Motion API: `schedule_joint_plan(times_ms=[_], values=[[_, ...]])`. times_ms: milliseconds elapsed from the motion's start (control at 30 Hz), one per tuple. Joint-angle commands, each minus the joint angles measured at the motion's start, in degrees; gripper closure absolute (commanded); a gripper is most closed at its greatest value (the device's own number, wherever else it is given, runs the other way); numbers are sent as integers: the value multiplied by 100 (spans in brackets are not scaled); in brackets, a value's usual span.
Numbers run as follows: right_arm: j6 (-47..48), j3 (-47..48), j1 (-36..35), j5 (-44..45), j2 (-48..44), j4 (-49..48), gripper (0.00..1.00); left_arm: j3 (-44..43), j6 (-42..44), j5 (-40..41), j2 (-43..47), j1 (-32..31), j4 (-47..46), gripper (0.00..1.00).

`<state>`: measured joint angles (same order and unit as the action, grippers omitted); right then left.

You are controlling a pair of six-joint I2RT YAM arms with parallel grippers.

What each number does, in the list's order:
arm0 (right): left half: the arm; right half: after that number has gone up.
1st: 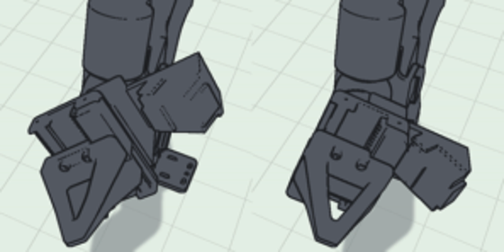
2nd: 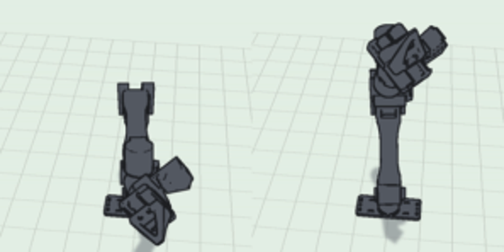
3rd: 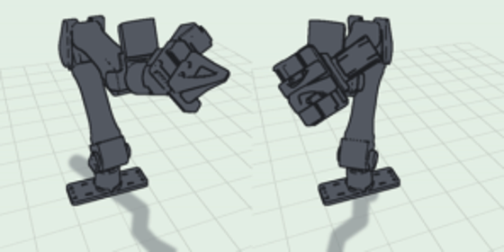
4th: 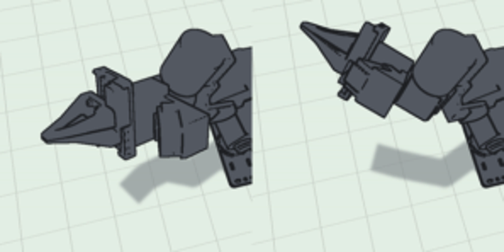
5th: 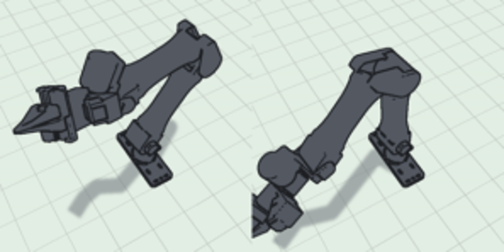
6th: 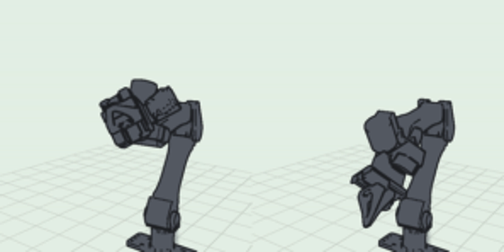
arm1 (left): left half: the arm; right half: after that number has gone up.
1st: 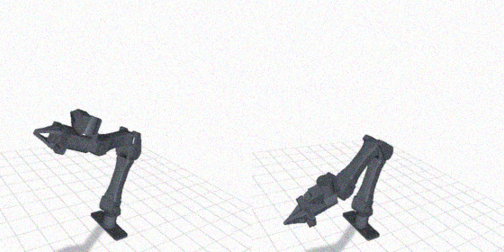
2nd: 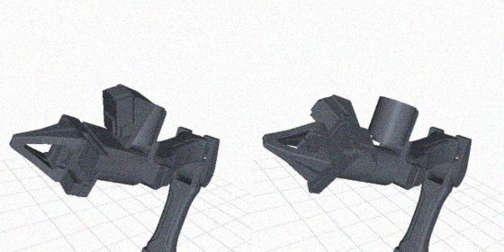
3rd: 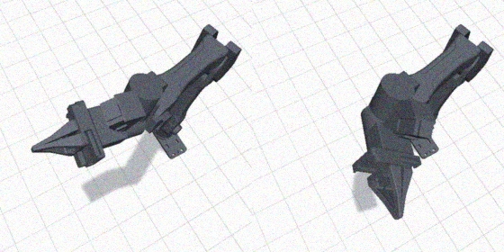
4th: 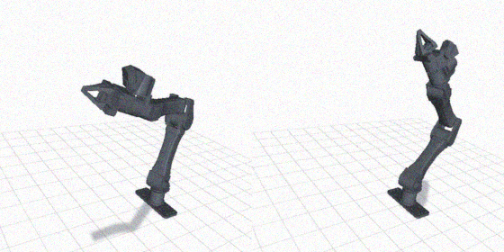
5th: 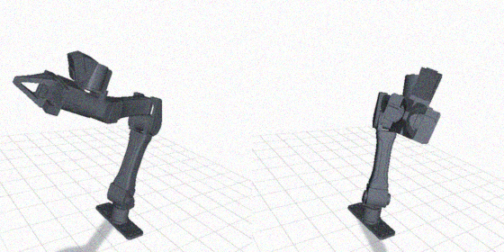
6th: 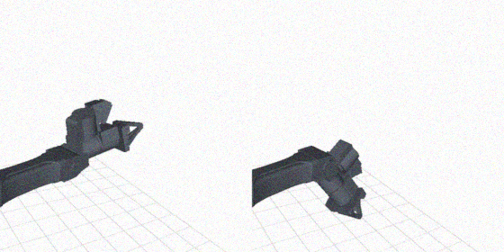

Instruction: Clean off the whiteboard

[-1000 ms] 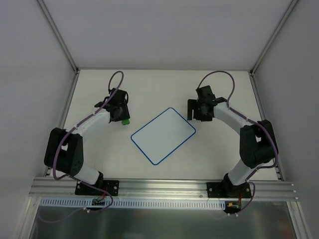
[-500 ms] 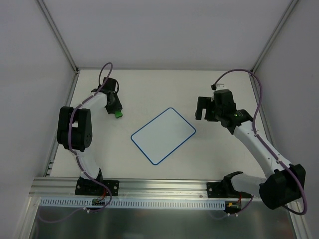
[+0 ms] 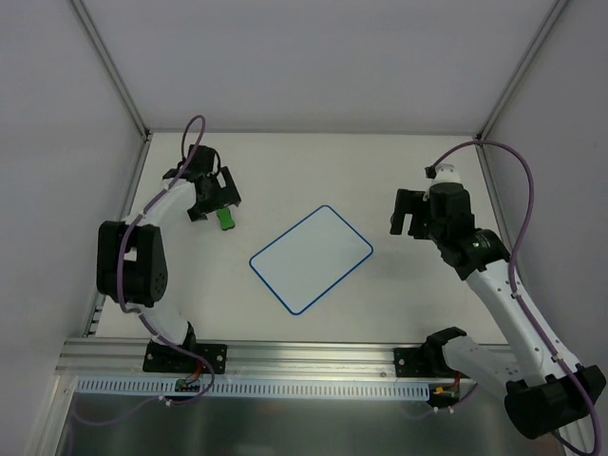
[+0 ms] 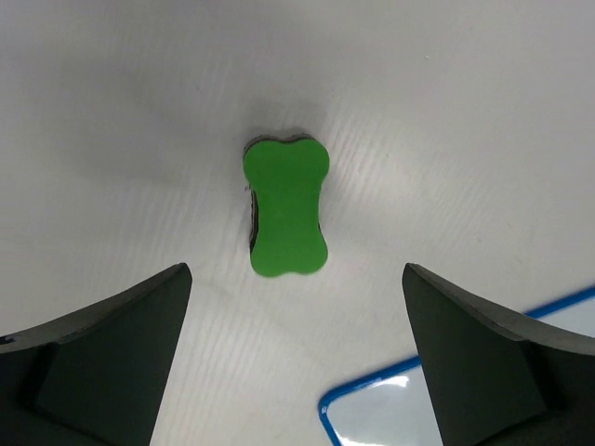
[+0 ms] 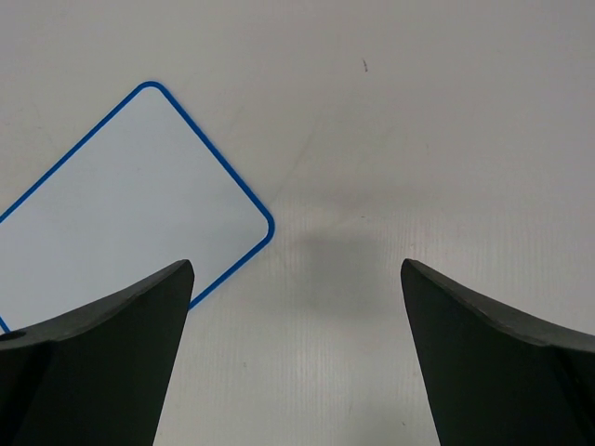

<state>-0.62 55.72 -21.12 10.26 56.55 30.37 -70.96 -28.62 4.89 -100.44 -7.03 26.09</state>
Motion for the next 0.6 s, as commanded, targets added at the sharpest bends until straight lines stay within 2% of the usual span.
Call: schedule_joint_plan(times_ms=[0,233,567], values=[[290,421,38,554,-504,232,1,64,277,-216,1218,26,247,1],[756,896,47,1048,-1541,443,1,284,1034,29,3887,26,441,1],[1196,1072,38,1145,-2710,452,1,381,1570,74,6395,26,582,1]])
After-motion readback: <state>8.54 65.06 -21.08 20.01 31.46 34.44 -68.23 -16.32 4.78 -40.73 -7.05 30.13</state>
